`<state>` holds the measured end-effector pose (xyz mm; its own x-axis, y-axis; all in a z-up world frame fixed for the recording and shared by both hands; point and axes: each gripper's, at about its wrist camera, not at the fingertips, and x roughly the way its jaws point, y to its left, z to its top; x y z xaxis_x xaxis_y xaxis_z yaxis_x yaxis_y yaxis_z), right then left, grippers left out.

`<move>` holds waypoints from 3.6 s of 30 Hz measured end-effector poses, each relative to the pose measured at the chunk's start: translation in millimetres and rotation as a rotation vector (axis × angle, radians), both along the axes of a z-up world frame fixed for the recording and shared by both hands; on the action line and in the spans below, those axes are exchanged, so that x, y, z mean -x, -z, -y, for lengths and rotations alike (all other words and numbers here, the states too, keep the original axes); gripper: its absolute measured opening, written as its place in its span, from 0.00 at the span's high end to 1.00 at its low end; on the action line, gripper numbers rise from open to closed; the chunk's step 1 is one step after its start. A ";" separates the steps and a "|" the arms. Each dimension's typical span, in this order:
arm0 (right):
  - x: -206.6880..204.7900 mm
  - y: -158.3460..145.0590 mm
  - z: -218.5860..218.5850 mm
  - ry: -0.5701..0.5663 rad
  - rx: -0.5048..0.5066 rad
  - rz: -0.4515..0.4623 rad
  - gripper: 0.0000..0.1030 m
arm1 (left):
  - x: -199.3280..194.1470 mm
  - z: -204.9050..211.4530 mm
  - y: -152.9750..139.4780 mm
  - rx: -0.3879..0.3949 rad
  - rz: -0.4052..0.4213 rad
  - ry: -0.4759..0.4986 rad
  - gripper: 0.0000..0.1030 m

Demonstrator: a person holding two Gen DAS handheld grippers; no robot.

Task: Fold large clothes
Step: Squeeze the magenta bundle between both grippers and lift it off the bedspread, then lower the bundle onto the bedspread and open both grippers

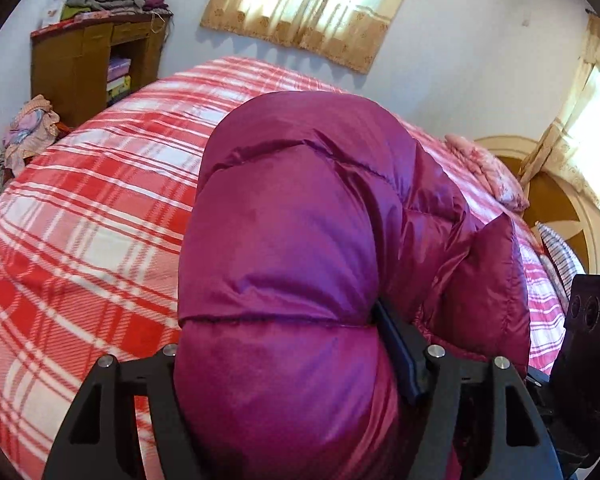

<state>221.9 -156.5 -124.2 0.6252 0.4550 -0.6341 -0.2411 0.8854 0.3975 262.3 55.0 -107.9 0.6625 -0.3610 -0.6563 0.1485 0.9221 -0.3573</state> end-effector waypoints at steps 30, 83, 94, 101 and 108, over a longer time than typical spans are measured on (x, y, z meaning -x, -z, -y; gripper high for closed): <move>-183.1 41.7 -186.6 -0.499 0.059 0.056 0.61 | -48.9 -176.4 36.3 -0.135 -0.058 -0.576 0.31; -230.7 77.9 -175.0 -0.101 0.128 -0.059 0.72 | -120.8 -188.4 73.1 -0.341 -0.133 -0.566 0.06; -230.9 80.3 -174.2 -0.054 0.138 -0.056 0.72 | -130.7 -182.5 83.3 -0.339 -0.102 -0.593 0.01; -224.0 76.4 -175.1 -0.040 0.177 -0.028 0.72 | -122.5 -187.1 73.4 -0.325 -0.162 -0.580 0.01; -213.3 63.0 -169.6 -0.052 0.199 -0.048 0.58 | -64.4 -160.6 31.4 -0.456 -0.089 -0.471 0.01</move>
<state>435.2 13.1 -187.2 0.5706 0.3486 -0.7435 -0.2738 0.9344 0.2280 326.8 215.6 -139.3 0.6180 0.2812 -0.7341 -0.3201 0.9429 0.0917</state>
